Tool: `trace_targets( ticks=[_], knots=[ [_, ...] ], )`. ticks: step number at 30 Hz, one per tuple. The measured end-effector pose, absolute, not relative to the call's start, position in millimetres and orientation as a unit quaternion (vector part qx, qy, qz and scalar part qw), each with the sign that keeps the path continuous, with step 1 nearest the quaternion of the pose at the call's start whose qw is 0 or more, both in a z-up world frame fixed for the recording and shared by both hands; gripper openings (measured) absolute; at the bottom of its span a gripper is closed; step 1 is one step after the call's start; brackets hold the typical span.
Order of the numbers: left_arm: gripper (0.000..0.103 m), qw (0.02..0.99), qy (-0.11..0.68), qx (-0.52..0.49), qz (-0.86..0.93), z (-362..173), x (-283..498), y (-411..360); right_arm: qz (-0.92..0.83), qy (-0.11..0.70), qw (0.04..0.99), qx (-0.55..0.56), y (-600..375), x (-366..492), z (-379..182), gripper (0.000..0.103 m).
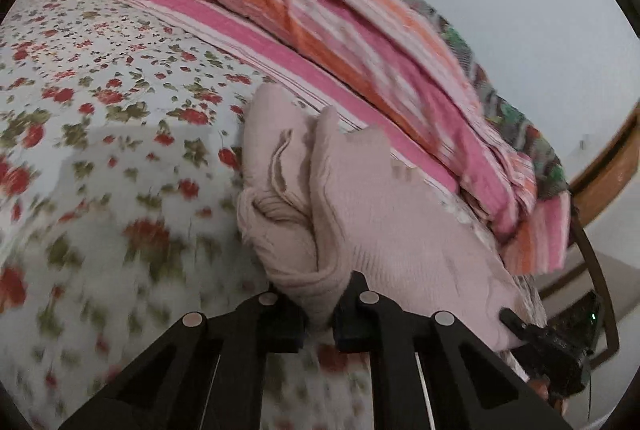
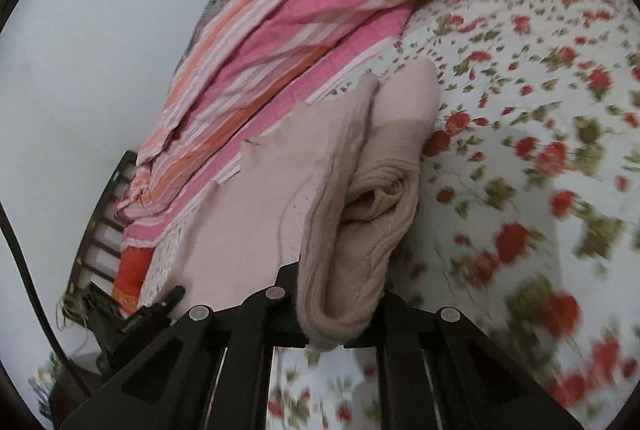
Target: Fold small clothes
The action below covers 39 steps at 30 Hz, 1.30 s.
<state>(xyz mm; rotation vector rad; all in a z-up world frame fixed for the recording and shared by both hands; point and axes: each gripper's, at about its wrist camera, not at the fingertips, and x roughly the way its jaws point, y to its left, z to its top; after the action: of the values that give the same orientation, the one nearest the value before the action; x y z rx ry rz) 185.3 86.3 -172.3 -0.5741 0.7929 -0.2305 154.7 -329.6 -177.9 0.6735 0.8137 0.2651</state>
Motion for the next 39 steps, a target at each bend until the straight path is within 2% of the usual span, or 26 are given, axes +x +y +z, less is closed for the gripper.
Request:
trace_targets(
  ticks=[7, 9, 11, 13, 16, 21, 23, 26, 31, 34, 37, 39],
  knots=[
    [0.010, 0.882, 0.385, -0.241, -0.129, -177.5, 119.7, 69.4, 0.130, 0.398, 0.865, 0.276, -341.1, 93.5, -176.2, 0.009],
    [0.014, 0.885, 0.385, -0.226, -0.133, -176.0, 116.4, 65.7, 0.123, 0.407, 0.867, 0.259, -341.9, 85.0, -181.8, 0.011],
    [0.023, 0.885, 0.394, -0.209, -0.138, -173.1, 117.8, 68.3, 0.111, 0.424, 0.866, 0.239, -342.8, 84.0, -184.4, 0.030],
    [0.026, 0.891, 0.390, -0.194, -0.126, -167.1, 118.7, 74.5, 0.103, 0.425, 0.873, 0.214, -345.0, 82.7, -179.1, 0.032],
    [0.036, 0.902, 0.373, -0.184, -0.117, -156.8, 122.1, 81.9, 0.062, 0.393, 0.903, 0.164, -347.6, 81.9, -161.3, 0.040],
    [0.040, 0.921, 0.348, -0.142, -0.108, -131.2, 153.2, 73.9, 0.041, 0.359, 0.921, 0.147, -349.3, 112.0, -139.6, 0.040],
    [0.046, 0.918, 0.350, -0.135, -0.125, -121.8, 176.6, 62.1, 0.032, 0.358, 0.922, 0.142, -345.5, 135.8, -133.9, 0.040],
    [0.046, 0.923, 0.347, -0.110, -0.125, -113.0, 207.0, 40.2, 0.026, 0.366, 0.920, 0.136, -338.1, 169.9, -130.0, 0.040],
    [0.046, 0.916, 0.382, -0.066, -0.103, -132.4, 249.1, 15.4, -0.017, 0.404, 0.909, 0.099, -321.6, 214.0, -149.3, 0.040],
    [0.045, 0.909, 0.403, -0.072, -0.083, -158.5, 257.2, 18.7, -0.019, 0.420, 0.904, 0.083, -316.9, 220.8, -173.3, 0.040],
    [0.011, 0.903, 0.412, -0.092, -0.076, -171.8, 260.3, 25.4, -0.014, 0.422, 0.904, 0.069, -316.1, 223.3, -183.1, 0.040],
    [0.007, 0.907, 0.393, -0.123, -0.085, -169.1, 257.8, 34.1, -0.003, 0.413, 0.908, 0.069, -314.3, 223.1, -181.4, 0.027]
  ],
)
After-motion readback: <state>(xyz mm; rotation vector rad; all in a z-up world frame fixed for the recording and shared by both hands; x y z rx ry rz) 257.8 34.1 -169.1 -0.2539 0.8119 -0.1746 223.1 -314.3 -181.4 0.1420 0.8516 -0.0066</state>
